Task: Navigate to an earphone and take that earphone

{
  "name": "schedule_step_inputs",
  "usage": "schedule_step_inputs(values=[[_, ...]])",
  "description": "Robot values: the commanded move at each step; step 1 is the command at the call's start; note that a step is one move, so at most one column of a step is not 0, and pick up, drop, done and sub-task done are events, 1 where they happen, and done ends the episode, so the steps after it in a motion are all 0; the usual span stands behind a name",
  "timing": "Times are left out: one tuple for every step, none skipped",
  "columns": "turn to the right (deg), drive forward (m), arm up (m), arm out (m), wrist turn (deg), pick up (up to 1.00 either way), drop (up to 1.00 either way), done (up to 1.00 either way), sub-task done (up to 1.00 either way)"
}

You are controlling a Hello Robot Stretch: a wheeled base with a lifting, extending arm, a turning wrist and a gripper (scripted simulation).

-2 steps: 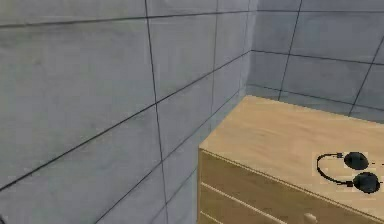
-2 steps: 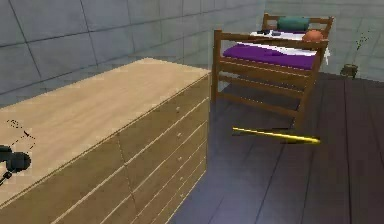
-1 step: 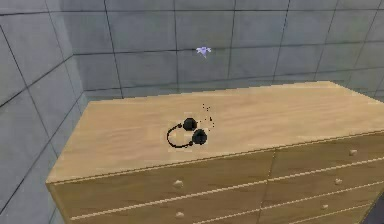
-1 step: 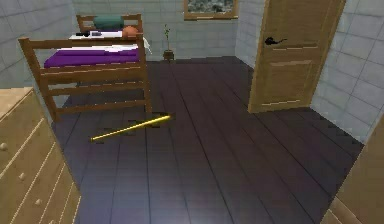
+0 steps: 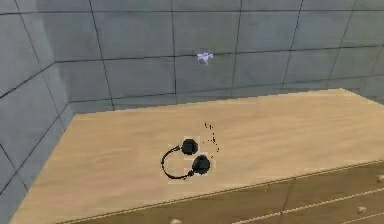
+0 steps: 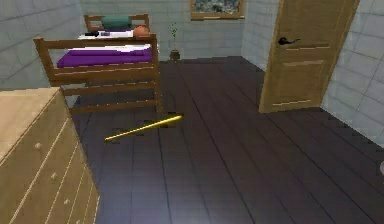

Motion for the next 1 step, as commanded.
schedule_step_inputs(values=[[-45.0, 0.00, 0.00, 0.00, 0.0, 0.00, 0.00, 0.00, 0.00]])
